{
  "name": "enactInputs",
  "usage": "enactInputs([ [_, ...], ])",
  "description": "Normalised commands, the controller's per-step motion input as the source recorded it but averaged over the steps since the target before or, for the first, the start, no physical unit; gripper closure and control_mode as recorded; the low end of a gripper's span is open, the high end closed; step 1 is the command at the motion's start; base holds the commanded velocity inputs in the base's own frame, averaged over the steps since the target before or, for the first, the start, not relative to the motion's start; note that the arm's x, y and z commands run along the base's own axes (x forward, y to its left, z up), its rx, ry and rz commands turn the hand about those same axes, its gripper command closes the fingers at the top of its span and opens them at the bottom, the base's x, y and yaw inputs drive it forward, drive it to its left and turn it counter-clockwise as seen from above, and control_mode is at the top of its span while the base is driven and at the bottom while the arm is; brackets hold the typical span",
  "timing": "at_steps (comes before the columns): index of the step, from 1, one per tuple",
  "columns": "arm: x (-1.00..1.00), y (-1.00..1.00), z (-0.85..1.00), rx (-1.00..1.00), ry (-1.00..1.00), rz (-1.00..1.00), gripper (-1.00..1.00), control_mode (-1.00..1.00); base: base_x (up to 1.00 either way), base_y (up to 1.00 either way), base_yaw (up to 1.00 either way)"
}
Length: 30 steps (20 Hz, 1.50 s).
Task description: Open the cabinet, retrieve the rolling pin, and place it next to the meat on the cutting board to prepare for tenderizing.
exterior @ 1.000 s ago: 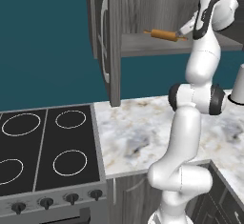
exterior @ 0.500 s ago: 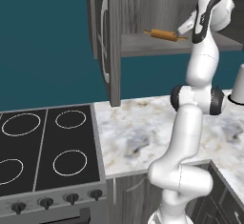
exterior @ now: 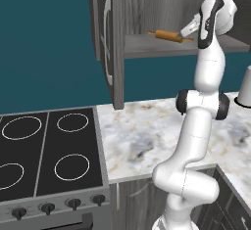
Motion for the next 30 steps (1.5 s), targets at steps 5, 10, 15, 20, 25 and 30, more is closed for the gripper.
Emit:
enactInputs([
  [5,-0.05,0.06,-0.25,0.0,0.0,0.03,-1.0,-1.0,0.0,0.0,0.0],
  [10,-0.01,0.11,-0.31,0.0,0.02,0.04,-1.0,-1.0,0.0,0.0,0.0],
  [15,0.0,0.08,-0.29,0.0,0.01,0.06,-1.0,-1.0,0.0,0.0,0.0],
  [20,0.05,0.19,-0.39,0.0,0.03,0.07,1.0,-1.0,0.0,0.0,0.0],
  [25,0.02,0.06,-0.22,0.0,0.04,0.04,1.0,-1.0,0.0,0.0,0.0],
  [30,-0.3,0.0,-0.09,0.02,-0.09,0.0,1.0,-1.0,0.0,0.0,0.0],
])
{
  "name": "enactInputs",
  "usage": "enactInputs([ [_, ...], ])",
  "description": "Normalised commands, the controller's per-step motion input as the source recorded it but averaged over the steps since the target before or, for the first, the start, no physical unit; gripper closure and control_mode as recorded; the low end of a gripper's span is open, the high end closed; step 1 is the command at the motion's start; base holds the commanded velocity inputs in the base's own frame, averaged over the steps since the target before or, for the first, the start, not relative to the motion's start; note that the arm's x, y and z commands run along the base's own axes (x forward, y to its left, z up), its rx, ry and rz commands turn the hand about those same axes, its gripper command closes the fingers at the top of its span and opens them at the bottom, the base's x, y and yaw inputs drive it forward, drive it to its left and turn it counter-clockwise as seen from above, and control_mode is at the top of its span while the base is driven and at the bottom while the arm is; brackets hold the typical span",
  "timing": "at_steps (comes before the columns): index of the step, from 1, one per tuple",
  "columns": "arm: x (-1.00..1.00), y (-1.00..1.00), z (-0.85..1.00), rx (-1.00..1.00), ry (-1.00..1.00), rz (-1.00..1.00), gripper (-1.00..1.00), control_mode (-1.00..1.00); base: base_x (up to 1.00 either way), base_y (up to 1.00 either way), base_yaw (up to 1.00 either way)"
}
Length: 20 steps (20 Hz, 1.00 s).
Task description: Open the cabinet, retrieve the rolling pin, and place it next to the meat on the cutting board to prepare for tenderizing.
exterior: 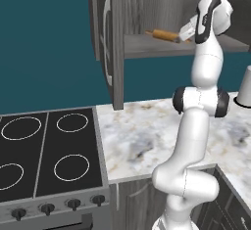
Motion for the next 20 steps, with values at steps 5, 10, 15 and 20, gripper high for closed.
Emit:
enactInputs([
  [5,-0.61,0.0,0.0,0.01,-0.14,0.0,1.0,-1.0,0.0,0.0,0.0],
  [10,-0.68,0.03,0.01,0.0,-0.12,0.0,1.0,-1.0,0.0,0.0,0.0],
  [15,-0.71,0.14,0.06,0.0,-0.08,0.0,1.0,-1.0,0.0,0.0,0.0],
  [20,-0.76,0.23,0.01,0.0,-0.07,0.0,1.0,-1.0,0.0,0.0,0.0],
])
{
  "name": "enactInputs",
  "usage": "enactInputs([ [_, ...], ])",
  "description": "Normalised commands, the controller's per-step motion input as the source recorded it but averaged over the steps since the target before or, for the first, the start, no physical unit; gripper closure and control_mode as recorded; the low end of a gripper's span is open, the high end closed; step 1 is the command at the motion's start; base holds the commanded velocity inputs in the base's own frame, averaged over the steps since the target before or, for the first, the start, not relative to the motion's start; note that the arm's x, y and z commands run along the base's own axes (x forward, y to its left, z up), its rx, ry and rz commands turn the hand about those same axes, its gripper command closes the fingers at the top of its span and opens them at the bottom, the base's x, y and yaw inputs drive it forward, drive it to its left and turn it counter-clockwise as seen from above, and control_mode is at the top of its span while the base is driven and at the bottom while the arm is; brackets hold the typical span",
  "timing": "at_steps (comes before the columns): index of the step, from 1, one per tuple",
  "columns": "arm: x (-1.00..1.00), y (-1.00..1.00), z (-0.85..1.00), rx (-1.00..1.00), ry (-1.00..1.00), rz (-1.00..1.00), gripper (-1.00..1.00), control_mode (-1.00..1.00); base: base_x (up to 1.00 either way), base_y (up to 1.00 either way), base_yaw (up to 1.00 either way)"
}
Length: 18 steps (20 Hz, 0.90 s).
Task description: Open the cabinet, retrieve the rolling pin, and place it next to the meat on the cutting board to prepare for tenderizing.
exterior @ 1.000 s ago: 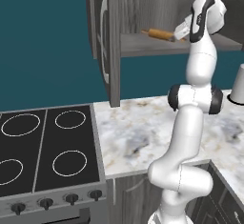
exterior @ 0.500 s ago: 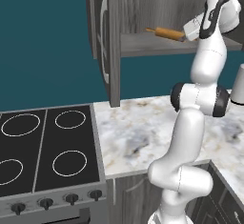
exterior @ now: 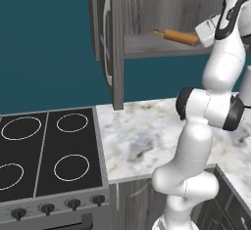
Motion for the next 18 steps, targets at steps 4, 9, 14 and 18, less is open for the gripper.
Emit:
enactInputs([
  [4,-0.8,0.29,0.01,0.0,-0.06,0.0,1.0,-1.0,0.0,0.0,0.0],
  [9,-0.77,0.27,0.02,0.01,-0.05,0.0,1.0,-1.0,0.0,0.0,0.0],
  [14,-0.7,0.23,0.02,0.01,-0.03,-0.01,1.0,-1.0,0.0,0.0,0.0],
  [18,-0.54,0.16,0.02,0.0,-0.01,-0.03,1.0,-1.0,0.0,0.0,0.0],
])
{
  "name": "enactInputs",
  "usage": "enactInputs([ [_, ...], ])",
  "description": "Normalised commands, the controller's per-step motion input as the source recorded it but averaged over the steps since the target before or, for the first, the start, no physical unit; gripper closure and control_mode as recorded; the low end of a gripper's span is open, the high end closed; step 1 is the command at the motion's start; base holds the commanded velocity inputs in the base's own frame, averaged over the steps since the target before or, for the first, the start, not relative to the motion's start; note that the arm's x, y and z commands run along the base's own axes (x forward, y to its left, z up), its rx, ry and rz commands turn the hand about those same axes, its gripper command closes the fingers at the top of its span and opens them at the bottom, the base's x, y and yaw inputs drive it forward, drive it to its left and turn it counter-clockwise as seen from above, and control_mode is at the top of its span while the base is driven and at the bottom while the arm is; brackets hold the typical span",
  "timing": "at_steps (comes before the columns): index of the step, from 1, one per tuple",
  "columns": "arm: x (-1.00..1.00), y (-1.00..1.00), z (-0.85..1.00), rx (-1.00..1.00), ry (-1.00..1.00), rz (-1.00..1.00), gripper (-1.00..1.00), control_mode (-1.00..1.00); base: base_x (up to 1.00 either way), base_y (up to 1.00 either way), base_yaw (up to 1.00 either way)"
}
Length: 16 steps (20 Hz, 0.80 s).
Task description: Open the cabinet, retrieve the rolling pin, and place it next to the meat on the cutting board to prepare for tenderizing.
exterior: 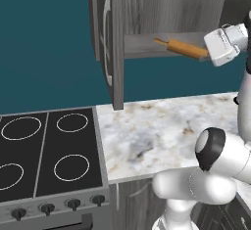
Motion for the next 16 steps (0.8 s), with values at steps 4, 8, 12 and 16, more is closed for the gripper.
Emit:
enactInputs([
  [4,-0.24,0.01,0.0,0.0,-0.02,-0.03,1.0,-1.0,0.0,0.0,0.0],
  [8,0.0,0.0,0.0,0.0,0.0,0.0,1.0,-1.0,0.0,0.0,0.0],
  [12,0.0,0.0,0.0,0.0,0.0,0.0,1.0,-1.0,0.0,0.0,0.0],
  [16,0.0,0.0,0.0,0.0,0.0,0.0,1.0,1.0,-0.63,0.0,-0.02],
])
